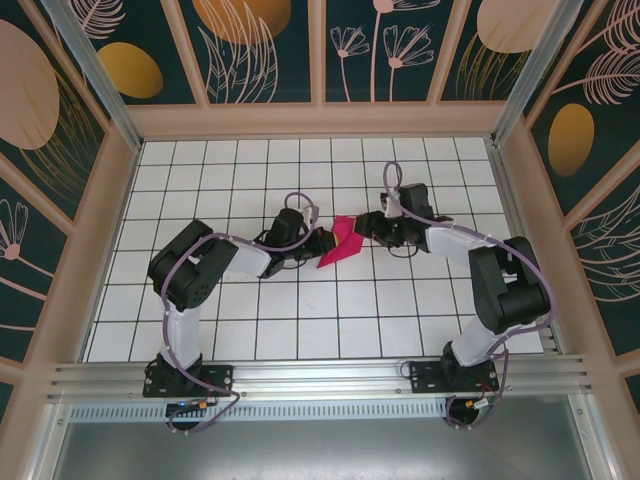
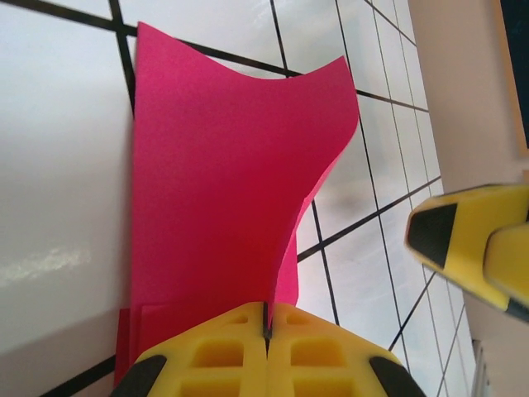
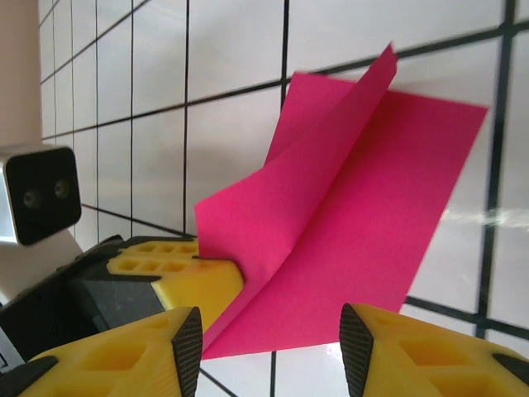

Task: Fold a paper plane with a square sheet of paper (pick it up from the middle)

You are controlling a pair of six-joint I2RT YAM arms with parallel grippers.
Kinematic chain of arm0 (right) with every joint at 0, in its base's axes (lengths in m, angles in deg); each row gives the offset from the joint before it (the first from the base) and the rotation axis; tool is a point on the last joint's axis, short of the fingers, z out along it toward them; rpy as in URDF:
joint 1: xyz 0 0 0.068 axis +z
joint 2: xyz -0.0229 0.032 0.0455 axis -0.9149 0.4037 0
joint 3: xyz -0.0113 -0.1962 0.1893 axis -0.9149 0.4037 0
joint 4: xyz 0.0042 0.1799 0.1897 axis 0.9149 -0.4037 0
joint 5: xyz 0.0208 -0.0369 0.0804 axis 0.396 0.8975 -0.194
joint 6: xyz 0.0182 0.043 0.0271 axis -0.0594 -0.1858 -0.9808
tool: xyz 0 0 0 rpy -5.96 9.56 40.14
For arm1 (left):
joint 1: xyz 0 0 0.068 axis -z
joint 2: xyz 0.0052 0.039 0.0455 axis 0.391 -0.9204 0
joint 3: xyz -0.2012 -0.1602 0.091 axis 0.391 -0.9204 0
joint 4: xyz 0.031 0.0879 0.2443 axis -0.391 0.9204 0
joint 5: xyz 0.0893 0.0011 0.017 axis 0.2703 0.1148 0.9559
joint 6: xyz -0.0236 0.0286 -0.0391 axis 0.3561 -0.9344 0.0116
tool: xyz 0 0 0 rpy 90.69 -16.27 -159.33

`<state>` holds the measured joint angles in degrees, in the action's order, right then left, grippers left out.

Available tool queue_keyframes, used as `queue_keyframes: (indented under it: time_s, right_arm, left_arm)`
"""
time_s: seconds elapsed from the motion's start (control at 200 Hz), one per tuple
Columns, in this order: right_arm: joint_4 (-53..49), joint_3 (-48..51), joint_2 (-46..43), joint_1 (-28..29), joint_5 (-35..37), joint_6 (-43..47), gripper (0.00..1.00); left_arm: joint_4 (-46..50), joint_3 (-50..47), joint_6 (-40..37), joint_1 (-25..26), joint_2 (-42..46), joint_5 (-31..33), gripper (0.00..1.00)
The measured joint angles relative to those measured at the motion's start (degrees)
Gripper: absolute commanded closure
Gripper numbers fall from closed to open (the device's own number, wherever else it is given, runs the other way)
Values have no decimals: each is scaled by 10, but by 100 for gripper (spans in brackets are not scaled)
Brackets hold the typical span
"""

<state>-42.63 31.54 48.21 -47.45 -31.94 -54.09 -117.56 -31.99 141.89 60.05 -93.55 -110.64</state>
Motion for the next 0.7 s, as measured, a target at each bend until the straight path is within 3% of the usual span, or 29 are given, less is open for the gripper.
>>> queue_keyframes:
  time_s: [0.285,0.696]
  right_arm:
    - [57,1,62,21,-10,-38,60]
    - [96,-2,104,22,-17,-75,60]
  left_arm:
    - [-36,-4,53,0,0,0,96]
    - [-47,-7,63,-1,-1,6,96]
